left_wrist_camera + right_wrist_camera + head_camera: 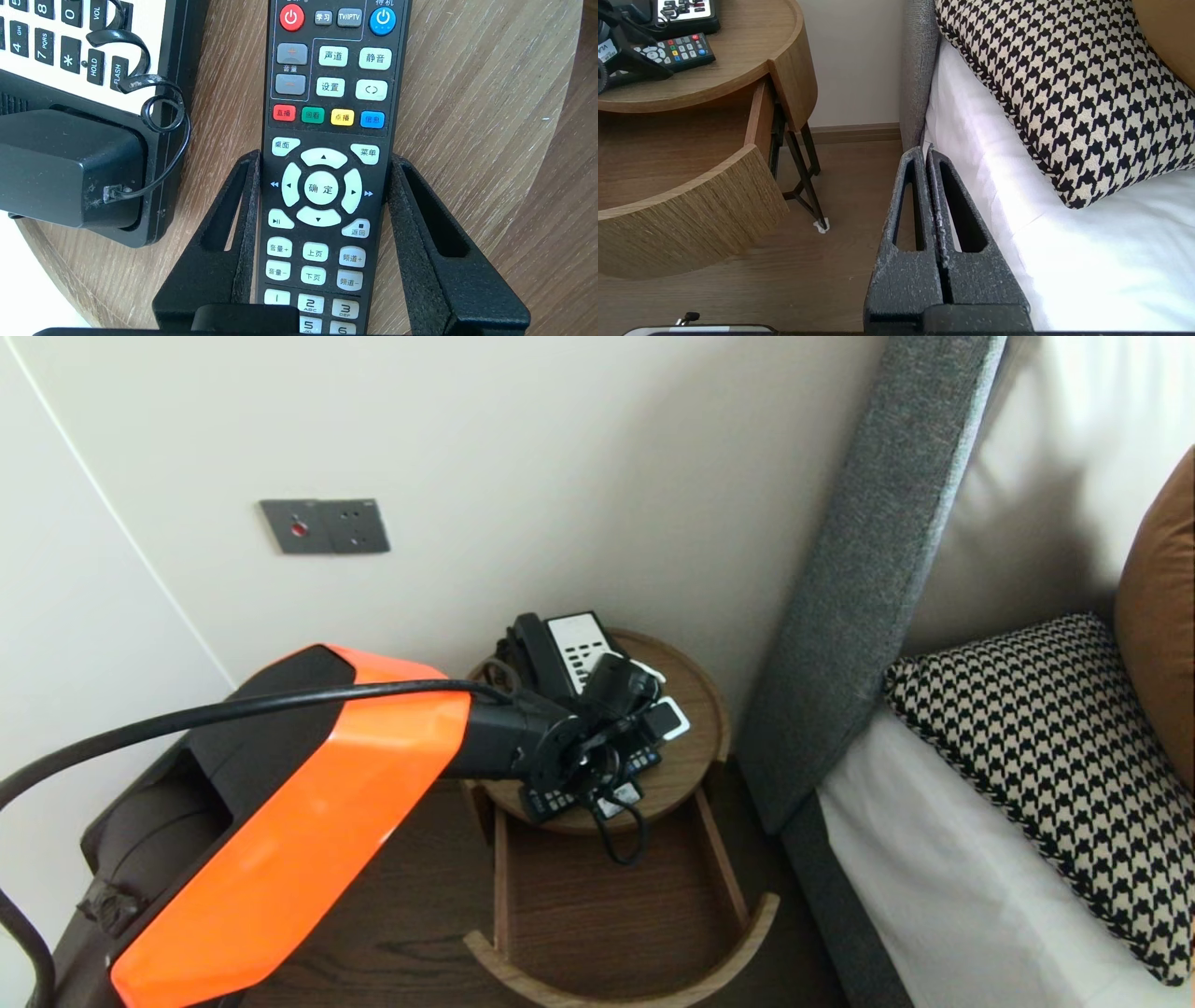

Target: Take the remote control out of the drawer one by one and place them on the table

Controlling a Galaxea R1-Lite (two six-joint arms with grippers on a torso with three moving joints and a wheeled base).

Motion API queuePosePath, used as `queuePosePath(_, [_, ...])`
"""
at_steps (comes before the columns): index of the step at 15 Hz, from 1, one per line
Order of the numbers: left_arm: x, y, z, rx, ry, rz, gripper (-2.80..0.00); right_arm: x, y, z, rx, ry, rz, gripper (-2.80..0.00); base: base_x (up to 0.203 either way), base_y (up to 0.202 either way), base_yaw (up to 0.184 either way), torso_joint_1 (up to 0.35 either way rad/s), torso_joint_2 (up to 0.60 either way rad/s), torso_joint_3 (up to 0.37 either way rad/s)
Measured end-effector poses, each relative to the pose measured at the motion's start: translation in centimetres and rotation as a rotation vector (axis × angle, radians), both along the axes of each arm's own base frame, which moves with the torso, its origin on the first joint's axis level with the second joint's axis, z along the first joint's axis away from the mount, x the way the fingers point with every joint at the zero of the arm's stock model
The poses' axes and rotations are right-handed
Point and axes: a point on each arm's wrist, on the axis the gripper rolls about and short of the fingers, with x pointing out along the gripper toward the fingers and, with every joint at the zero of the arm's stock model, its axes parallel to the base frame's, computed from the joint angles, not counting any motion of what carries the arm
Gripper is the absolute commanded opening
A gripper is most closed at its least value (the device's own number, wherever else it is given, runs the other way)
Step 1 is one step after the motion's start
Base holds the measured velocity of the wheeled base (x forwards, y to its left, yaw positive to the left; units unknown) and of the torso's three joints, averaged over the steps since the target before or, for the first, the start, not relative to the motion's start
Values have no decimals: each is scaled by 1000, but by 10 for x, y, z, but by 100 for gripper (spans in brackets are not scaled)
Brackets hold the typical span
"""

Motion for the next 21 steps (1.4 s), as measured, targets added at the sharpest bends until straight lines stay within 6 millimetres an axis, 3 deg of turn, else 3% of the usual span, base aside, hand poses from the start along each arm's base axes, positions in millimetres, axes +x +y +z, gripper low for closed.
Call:
queuePosePath(13, [-4,3,-3,18,43,1,-280,0,0,0,-1,0,0,-280,0,0,0,0,0,0])
queuePosePath(21, [2,-5,0,-8,18,-1,-280,0,0,0,0,0,0,-280,0,0,0,0,0,0])
